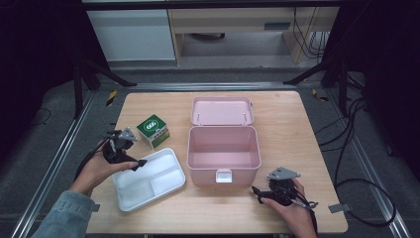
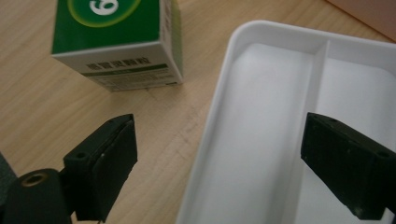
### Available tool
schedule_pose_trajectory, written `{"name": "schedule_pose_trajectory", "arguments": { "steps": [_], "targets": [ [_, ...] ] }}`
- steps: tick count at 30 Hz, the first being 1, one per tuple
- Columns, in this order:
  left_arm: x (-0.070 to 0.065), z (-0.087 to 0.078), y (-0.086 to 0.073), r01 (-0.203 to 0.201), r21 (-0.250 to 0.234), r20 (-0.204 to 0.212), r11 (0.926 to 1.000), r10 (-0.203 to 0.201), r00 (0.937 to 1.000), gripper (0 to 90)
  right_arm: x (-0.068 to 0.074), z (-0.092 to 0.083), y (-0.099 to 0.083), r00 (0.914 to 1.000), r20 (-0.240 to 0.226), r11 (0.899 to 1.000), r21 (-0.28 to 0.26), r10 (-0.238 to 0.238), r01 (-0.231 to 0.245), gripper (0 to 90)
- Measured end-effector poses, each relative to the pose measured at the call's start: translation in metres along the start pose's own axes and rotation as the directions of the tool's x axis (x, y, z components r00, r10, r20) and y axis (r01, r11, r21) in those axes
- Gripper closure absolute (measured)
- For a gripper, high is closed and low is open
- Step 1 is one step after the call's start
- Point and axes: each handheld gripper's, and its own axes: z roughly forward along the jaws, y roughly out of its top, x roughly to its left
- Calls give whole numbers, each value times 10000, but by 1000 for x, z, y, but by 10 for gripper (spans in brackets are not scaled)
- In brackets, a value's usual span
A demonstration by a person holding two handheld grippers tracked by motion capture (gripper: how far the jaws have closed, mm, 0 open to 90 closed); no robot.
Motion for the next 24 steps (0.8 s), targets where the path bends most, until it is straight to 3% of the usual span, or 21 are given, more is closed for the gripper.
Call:
{"name": "schedule_pose_trajectory", "arguments": {
  "steps": [9, 13, 17, 24],
  "targets": [
    [34, -2, 28, 623, -834, -156, 9946, -638, 9978, 56, -2, -2, 2, 9998, 26, 9997, -149, 179, -179, 116],
    [46, 3, 41, 634, -829, -236, 9945, -656, 9976, 49, -3, -2, 1, 9999, 47, 9998, -166, 149, -148, 89],
    [53, 9, 52, 757, -941, -175, 9927, -776, 9968, 44, -5, -7, 0, 9999, 123, 9997, -216, 73, -70, 90],
    [56, 19, 60, 720, -703, -300, 9949, -743, 9968, 44, -6, -9, -3, 9998, 171, 9998, -176, 87, -84, 97]
  ]
}}
